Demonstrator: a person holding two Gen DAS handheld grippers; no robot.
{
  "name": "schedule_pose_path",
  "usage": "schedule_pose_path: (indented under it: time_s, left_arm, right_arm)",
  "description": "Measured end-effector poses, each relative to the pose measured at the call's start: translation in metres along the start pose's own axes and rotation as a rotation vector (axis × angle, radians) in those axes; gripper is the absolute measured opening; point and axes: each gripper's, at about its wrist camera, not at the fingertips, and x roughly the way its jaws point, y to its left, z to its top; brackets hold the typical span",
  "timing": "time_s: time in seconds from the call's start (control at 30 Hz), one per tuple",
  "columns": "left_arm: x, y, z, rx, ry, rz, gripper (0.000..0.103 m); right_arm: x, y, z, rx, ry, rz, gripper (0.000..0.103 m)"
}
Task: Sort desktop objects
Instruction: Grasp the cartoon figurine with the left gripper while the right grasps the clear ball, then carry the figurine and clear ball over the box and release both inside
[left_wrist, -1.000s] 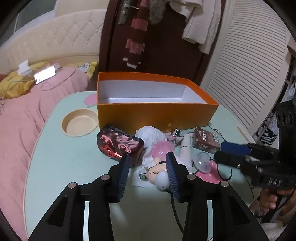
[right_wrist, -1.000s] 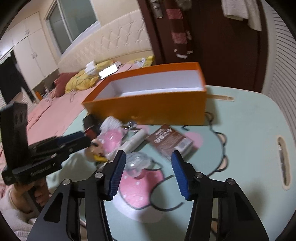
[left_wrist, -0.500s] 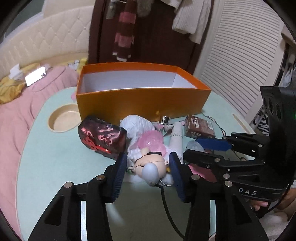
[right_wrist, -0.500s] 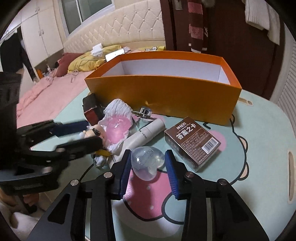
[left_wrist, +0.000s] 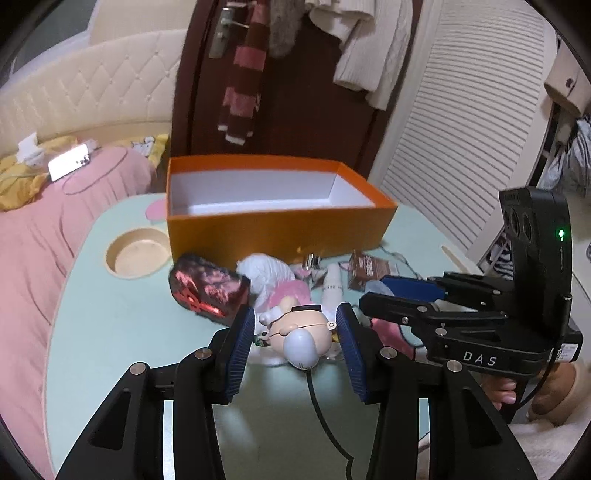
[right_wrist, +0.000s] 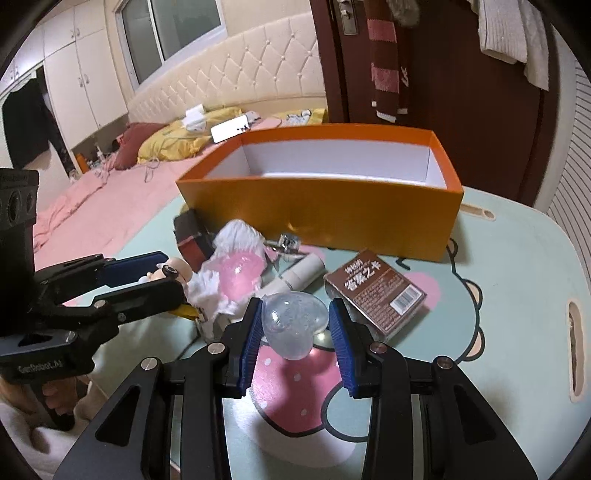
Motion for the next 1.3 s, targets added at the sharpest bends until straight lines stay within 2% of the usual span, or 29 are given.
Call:
schedule_pose_path:
  time_s: [0.4, 0.8, 0.97, 1.3]
  left_arm:
    - [-0.003, 0.010, 0.036, -0.002, -0.066, 0.015, 0.044]
    - [0.028, 0.031, 0.086, -0.003, -0.107, 0.058, 0.044]
    - [0.046, 0.041, 0.096, -0.019, -0.094, 0.069, 0.044]
    - [0.078, 0.054, 0.097, -0.052, -0.036, 0.067, 0.044]
  right_arm:
    - [-0.014, 0.002, 0.029, -0.001, -0.069, 0.030, 0.038]
    - [-0.004, -0.013, 0.083, 0.014, -0.155, 0.028, 0.038]
    - [0.016, -0.022, 0.100, 0.034, -0.139, 0.012, 0.038]
    - [0.052, -0.039, 0.103, 0.081, -0.072, 0.008, 0.038]
